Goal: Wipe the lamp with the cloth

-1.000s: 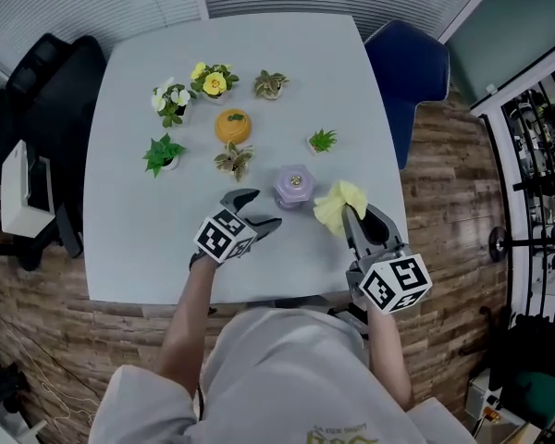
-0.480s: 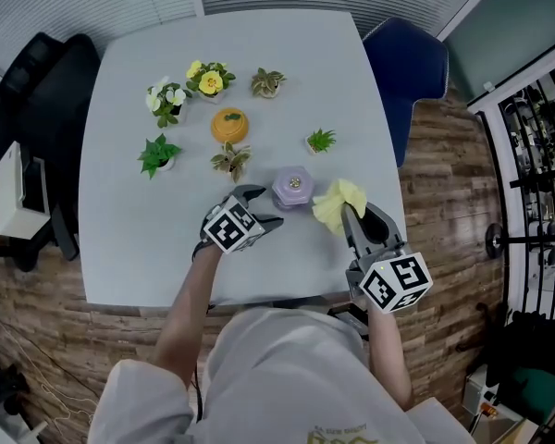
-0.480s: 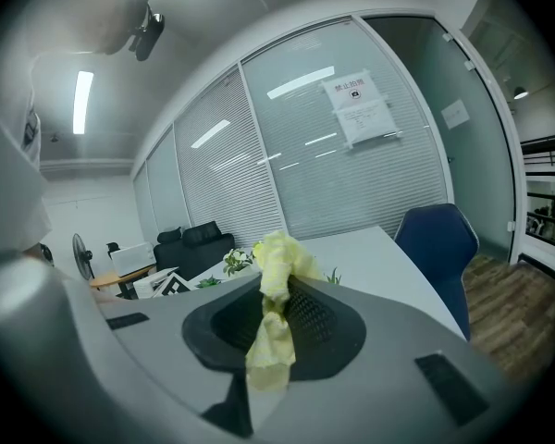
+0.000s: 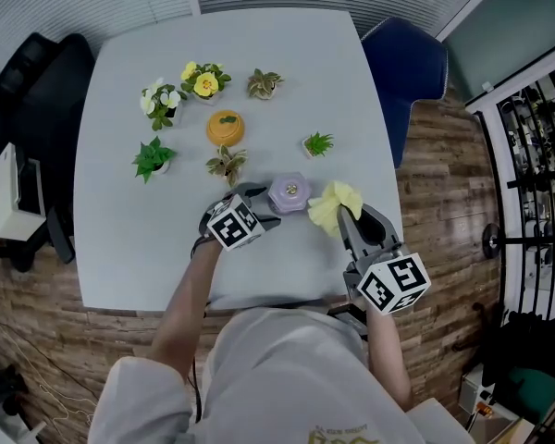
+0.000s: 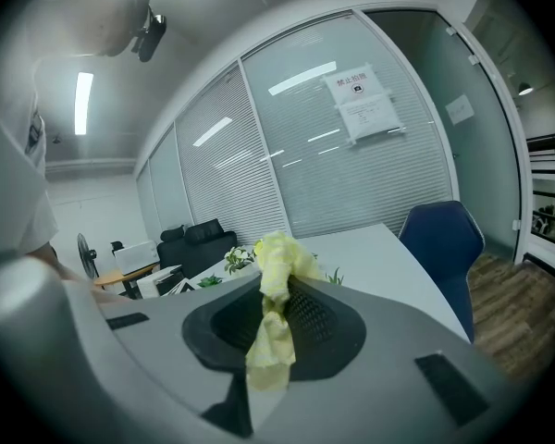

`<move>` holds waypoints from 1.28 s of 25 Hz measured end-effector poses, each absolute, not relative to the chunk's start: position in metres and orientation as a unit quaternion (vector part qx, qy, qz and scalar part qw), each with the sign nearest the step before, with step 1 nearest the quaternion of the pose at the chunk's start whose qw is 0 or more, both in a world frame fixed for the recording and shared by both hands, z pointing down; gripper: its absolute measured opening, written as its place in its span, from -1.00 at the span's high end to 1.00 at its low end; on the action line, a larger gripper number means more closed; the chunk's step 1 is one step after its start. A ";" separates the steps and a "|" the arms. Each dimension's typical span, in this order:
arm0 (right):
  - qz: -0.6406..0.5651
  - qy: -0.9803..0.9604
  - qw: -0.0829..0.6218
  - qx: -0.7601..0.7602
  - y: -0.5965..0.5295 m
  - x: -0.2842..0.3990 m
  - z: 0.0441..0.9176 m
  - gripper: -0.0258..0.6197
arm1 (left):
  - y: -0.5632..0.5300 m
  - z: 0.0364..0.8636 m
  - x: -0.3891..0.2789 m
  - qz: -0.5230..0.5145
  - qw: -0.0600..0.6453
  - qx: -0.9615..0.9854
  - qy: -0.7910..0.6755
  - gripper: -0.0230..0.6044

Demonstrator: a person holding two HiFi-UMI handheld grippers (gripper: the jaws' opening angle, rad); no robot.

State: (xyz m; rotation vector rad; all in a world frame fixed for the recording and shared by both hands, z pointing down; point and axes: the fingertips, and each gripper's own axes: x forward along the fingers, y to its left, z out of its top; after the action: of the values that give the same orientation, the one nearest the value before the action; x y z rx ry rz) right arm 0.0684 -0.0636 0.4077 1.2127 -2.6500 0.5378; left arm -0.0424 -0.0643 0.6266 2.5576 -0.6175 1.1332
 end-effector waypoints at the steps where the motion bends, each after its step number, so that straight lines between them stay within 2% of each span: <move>1: 0.181 -0.892 0.089 0.405 -0.064 0.067 0.408 0.73 | -0.065 0.628 -0.041 0.394 0.135 0.885 -0.210 -0.11; 21: 0.182 -0.906 0.096 0.370 -0.078 0.058 0.408 0.73 | -0.075 0.640 -0.028 0.416 0.077 0.890 -0.172 -0.11; 32: 0.182 -0.912 0.105 0.354 -0.079 0.047 0.405 0.73 | -0.075 0.638 -0.024 0.397 0.079 0.900 -0.159 -0.06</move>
State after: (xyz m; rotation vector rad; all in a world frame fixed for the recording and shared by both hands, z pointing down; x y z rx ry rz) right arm 0.0467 -0.0791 0.4052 1.0422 -2.6863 0.5354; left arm -0.0243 -0.0745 0.6384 2.6940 -0.4765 1.1888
